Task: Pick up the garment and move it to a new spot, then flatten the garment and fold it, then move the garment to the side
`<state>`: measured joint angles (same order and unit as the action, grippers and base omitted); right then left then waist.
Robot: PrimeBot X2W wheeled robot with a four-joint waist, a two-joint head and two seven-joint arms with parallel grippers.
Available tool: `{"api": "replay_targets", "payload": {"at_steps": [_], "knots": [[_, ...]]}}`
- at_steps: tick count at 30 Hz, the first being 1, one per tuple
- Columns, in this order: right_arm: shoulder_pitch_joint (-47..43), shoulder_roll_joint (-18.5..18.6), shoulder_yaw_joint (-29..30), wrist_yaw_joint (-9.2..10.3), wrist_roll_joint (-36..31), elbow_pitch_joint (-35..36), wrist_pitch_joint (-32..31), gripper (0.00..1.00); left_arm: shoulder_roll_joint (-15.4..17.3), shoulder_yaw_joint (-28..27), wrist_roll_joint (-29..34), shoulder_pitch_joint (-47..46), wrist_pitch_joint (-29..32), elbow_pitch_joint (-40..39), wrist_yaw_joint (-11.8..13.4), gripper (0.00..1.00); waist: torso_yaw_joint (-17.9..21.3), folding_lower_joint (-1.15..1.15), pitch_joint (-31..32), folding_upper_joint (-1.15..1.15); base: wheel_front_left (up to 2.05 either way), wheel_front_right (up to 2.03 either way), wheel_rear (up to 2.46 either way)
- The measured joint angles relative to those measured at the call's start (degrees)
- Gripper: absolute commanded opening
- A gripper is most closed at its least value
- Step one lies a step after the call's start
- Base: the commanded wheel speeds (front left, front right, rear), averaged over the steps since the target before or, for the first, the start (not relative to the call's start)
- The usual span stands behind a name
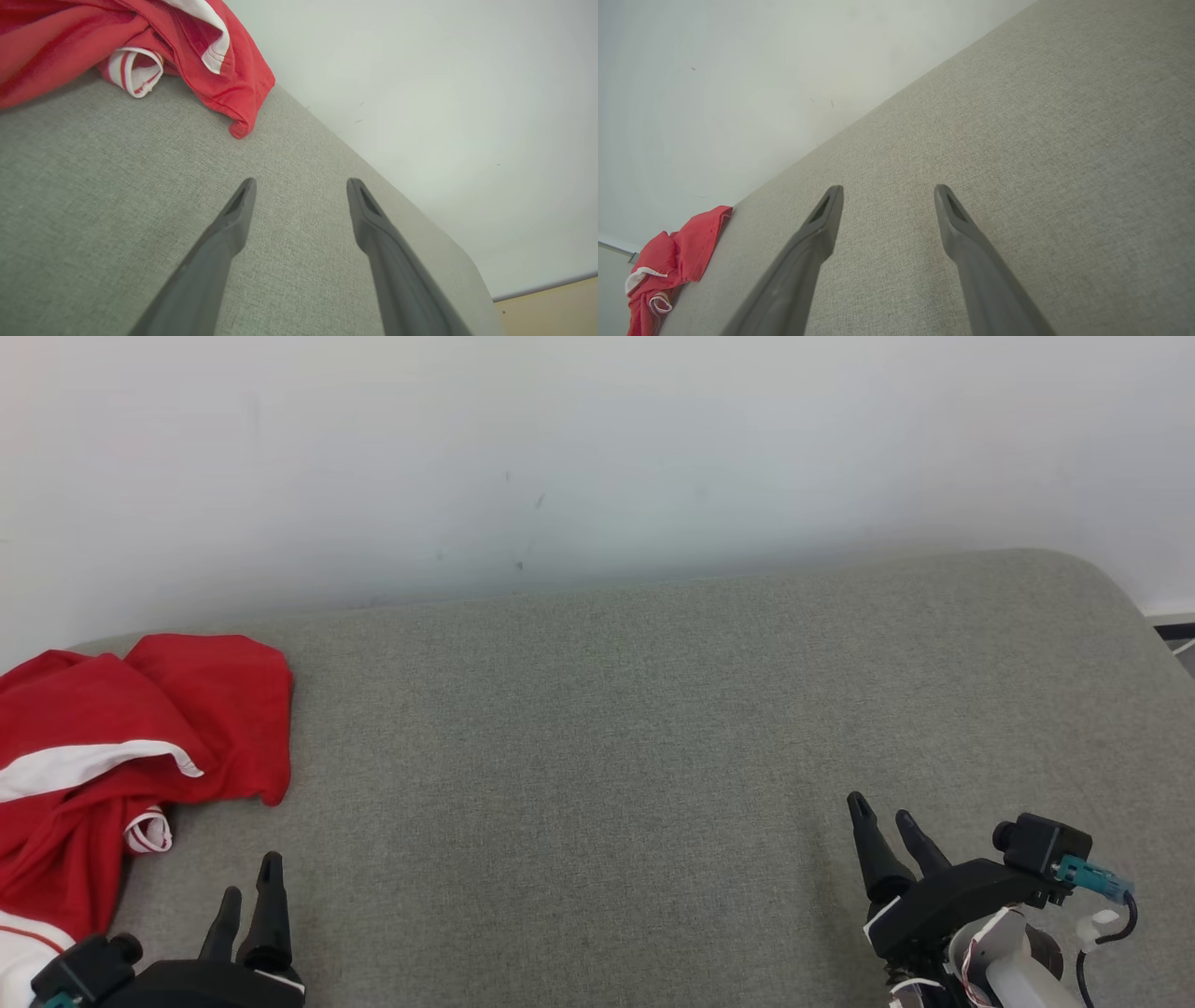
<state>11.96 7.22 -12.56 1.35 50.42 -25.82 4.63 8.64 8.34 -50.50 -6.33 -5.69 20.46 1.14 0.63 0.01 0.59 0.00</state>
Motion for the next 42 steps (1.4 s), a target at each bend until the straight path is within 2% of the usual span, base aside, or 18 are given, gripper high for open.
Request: {"api": "replay_targets", "payload": {"at_steps": [21,42], "knots": [[2.73,1.88,-4.66,2.77,-16.89,-1.62,4.27,1.00,2.71,2.32,14.52,-0.02,-4.00,1.10,2.96,1.00,0.37,-0.01,1.46,0.00,0.00,0.00,0.00],[3.84,5.13,-7.16,5.78,-31.25,0.52,9.47,1.00,3.75,1.27,31.55,0.62,-8.58,-1.44,5.92,1.00,0.88,-0.01,1.38,0.00,0.00,0.00,0.00]]}}
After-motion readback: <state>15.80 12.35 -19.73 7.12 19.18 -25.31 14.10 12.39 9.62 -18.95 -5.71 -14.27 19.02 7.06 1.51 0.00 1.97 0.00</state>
